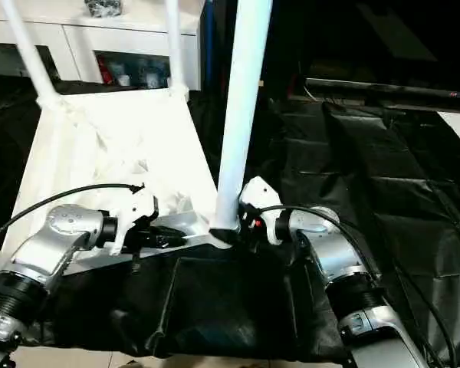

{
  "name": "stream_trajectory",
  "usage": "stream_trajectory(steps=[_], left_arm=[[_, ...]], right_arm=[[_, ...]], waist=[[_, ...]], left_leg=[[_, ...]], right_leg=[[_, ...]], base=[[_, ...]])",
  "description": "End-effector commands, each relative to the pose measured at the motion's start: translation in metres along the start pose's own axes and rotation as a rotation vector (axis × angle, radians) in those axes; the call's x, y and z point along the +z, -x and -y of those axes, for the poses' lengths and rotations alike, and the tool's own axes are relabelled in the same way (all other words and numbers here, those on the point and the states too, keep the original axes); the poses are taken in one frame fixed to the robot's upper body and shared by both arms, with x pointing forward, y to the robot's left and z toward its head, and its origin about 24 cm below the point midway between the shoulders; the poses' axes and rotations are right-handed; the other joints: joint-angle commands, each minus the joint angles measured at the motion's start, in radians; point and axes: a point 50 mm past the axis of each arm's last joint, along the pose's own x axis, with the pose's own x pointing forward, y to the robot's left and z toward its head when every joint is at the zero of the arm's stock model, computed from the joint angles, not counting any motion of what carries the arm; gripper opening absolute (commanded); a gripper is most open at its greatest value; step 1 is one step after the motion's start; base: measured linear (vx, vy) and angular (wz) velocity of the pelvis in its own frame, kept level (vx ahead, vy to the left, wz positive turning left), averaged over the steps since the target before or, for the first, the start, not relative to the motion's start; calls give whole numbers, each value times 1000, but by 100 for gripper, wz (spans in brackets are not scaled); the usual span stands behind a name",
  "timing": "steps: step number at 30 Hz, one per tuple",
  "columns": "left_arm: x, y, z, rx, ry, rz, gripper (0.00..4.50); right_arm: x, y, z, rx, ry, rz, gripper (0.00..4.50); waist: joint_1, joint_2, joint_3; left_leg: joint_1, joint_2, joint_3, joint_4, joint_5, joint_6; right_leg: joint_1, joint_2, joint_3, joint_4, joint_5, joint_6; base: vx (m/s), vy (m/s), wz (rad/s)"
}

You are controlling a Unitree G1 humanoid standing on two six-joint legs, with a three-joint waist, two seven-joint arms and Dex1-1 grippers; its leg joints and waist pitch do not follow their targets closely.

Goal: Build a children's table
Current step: Rotate leg to tighten

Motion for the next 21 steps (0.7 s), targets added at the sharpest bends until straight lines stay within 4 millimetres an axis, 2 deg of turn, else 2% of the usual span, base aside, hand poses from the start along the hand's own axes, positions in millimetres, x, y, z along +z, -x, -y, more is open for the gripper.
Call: stream_trajectory(steps=[1,7,8,11,12,15,19,20,21], left_arm=[[7,-3,1,-38,-27,22,0],[6,-1,1,-47,-29,21,0],[6,0,2,-46,-25,20,0],[4,2,1,-45,-24,17,0],[4,2,1,-44,-24,16,0],[3,-1,-1,-11,-16,16,0],[10,-12,-12,166,5,33,0],[13,-17,-14,212,15,33,0],[16,-23,-14,257,25,36,0]], right_arm=[[5,0,2,15,6,11,361],[6,-2,1,33,1,14,305],[4,-2,0,39,-5,10,299],[4,-3,-1,47,-8,7,277],[3,-3,-1,47,-8,6,273],[-1,-3,-2,33,-14,-7,270],[-10,-13,3,-175,-101,-8,267],[-11,-18,5,-240,-138,6,267],[-13,-23,6,-319,-193,12,267]], waist=[[-2,-1,-64],[-2,-4,-65],[-2,-8,-66],[-2,0,-66],[-3,-3,-66],[-2,-3,-65],[-6,-3,-59],[-6,2,-60],[-10,2,-59]], left_leg=[[11,23,2,-69,-239,27],[9,23,1,-69,-219,26],[8,22,2,-68,-210,29],[10,23,1,-69,-212,26],[9,23,1,-69,-216,25],[11,22,1,-70,-232,20],[14,21,-2,-73,-271,-4],[14,19,-5,-73,-287,-11],[15,21,-4,-74,-290,-16]], right_leg=[[47,-67,44,-68,-318,-185],[49,-67,45,-64,-298,-187],[49,-67,45,-64,-285,-190],[48,-67,45,-63,-278,-193],[49,-66,44,-63,-273,-195],[48,-66,44,-65,-293,-192],[43,-68,43,-76,-387,-165],[45,-69,41,-78,-422,-153],[41,-70,44,-80,-426,-152]], base=[[0,0,0],[0,0,0],[0,0,0],[0,0,0],[0,0,0],[0,0,0],[0,0,0],[0,0,0],[0,0,0]])
